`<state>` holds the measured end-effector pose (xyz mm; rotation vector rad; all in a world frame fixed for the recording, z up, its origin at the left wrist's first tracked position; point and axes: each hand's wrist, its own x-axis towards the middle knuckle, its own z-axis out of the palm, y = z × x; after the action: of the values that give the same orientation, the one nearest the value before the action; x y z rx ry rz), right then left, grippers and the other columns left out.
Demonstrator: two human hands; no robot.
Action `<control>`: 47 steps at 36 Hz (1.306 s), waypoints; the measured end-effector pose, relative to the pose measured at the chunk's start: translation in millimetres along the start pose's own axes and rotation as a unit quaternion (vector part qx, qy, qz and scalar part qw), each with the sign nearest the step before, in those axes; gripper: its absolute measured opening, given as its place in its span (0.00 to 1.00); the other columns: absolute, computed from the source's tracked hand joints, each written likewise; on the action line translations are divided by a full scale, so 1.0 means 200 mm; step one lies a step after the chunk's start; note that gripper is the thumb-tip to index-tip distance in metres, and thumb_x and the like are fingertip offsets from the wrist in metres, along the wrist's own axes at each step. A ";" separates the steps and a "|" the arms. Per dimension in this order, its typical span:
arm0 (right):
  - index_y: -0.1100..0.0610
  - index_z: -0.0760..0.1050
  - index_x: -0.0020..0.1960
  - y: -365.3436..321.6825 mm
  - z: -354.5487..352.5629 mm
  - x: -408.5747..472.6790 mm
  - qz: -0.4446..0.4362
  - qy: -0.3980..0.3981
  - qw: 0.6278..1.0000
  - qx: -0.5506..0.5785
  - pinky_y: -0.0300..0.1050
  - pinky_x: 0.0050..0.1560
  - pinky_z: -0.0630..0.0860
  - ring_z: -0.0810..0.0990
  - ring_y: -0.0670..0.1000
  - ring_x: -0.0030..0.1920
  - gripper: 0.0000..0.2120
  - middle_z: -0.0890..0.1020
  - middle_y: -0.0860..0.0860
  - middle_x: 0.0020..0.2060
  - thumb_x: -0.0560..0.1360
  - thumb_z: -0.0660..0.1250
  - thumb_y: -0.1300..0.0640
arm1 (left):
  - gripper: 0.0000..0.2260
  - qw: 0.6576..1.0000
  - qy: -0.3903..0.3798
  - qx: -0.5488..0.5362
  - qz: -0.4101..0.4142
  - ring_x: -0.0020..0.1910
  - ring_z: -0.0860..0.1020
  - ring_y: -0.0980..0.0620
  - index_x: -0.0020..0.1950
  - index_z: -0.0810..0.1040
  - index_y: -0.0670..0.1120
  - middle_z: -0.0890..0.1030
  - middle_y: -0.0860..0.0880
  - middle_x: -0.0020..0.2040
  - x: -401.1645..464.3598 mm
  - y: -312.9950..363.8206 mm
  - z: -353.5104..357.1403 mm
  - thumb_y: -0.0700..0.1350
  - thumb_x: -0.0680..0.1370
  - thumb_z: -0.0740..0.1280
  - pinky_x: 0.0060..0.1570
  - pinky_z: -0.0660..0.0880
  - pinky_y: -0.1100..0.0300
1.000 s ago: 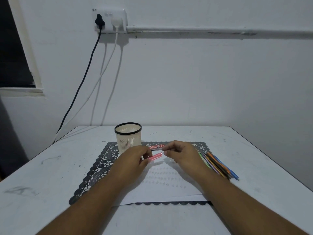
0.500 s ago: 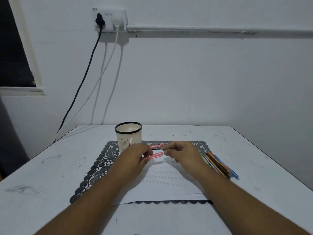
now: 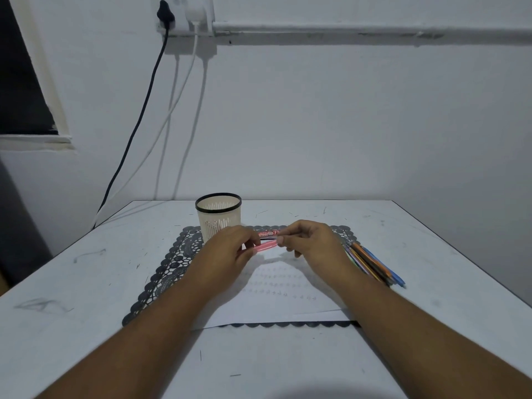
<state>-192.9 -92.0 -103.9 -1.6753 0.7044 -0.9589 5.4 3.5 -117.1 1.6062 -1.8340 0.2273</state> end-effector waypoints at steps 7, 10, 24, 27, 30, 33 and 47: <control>0.64 0.82 0.45 0.03 0.01 0.01 0.047 0.004 0.993 0.104 0.38 0.34 0.74 0.78 0.47 0.33 0.05 0.85 0.57 0.36 0.73 0.78 0.64 | 0.02 1.000 0.007 -0.020 0.004 0.44 0.73 0.59 0.52 0.81 0.49 0.77 0.58 0.44 -0.01 0.01 -0.01 0.44 0.80 0.71 0.43 0.71 0.61; 0.63 0.84 0.44 0.03 0.01 0.01 0.044 -0.003 0.996 0.076 0.40 0.36 0.73 0.79 0.47 0.35 0.06 0.86 0.57 0.37 0.74 0.78 0.61 | 0.03 1.000 0.006 -0.026 -0.005 0.44 0.74 0.59 0.53 0.81 0.49 0.77 0.59 0.44 -0.01 0.02 -0.02 0.43 0.80 0.71 0.44 0.72 0.58; 0.45 0.84 0.48 0.14 -0.14 0.09 0.005 0.017 0.935 -0.355 0.41 0.45 0.79 0.81 0.44 0.44 0.05 0.84 0.42 0.43 0.78 0.71 0.54 | 0.03 0.996 -0.022 0.019 -0.081 0.43 0.74 0.63 0.52 0.80 0.52 0.77 0.61 0.43 -0.01 0.00 -0.01 0.44 0.80 0.70 0.41 0.68 0.66; 0.49 0.85 0.55 0.12 -0.11 0.09 0.014 -0.022 0.909 -0.416 0.42 0.46 0.75 0.81 0.44 0.47 0.07 0.84 0.43 0.47 0.78 0.71 0.54 | 0.03 0.995 -0.041 0.026 -0.092 0.44 0.74 0.62 0.52 0.80 0.54 0.77 0.61 0.44 -0.01 0.00 0.00 0.45 0.81 0.70 0.44 0.72 0.60; 0.52 0.87 0.53 0.09 -0.09 0.08 0.018 -0.058 0.893 -0.445 0.41 0.46 0.73 0.82 0.47 0.48 0.07 0.86 0.47 0.48 0.79 0.71 0.57 | 0.03 0.994 -0.050 0.033 -0.094 0.44 0.74 0.61 0.50 0.79 0.54 0.76 0.62 0.42 -0.01 -0.01 0.01 0.45 0.80 0.70 0.43 0.72 0.59; 0.52 0.86 0.49 0.11 -0.08 0.09 0.014 -0.055 0.889 -0.455 0.41 0.44 0.74 0.83 0.47 0.47 0.06 0.87 0.46 0.46 0.79 0.70 0.59 | 0.04 0.993 -0.054 0.030 -0.096 0.44 0.75 0.60 0.49 0.79 0.55 0.77 0.62 0.42 -0.01 -0.02 0.01 0.46 0.80 0.70 0.42 0.72 0.60; 0.48 0.83 0.46 0.07 -0.04 0.04 -0.024 -0.019 0.984 -0.174 0.33 0.38 0.73 0.79 0.41 0.40 0.07 0.84 0.46 0.41 0.80 0.71 0.59 | 0.03 0.995 -0.039 0.020 -0.085 0.44 0.74 0.61 0.51 0.81 0.54 0.77 0.61 0.43 0.00 0.00 0.01 0.46 0.80 0.70 0.42 0.72 0.59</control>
<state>-196.4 -106.9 -113.9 -2.0172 0.8452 -0.8700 4.4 3.6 -118.1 1.8102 -1.7473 0.1270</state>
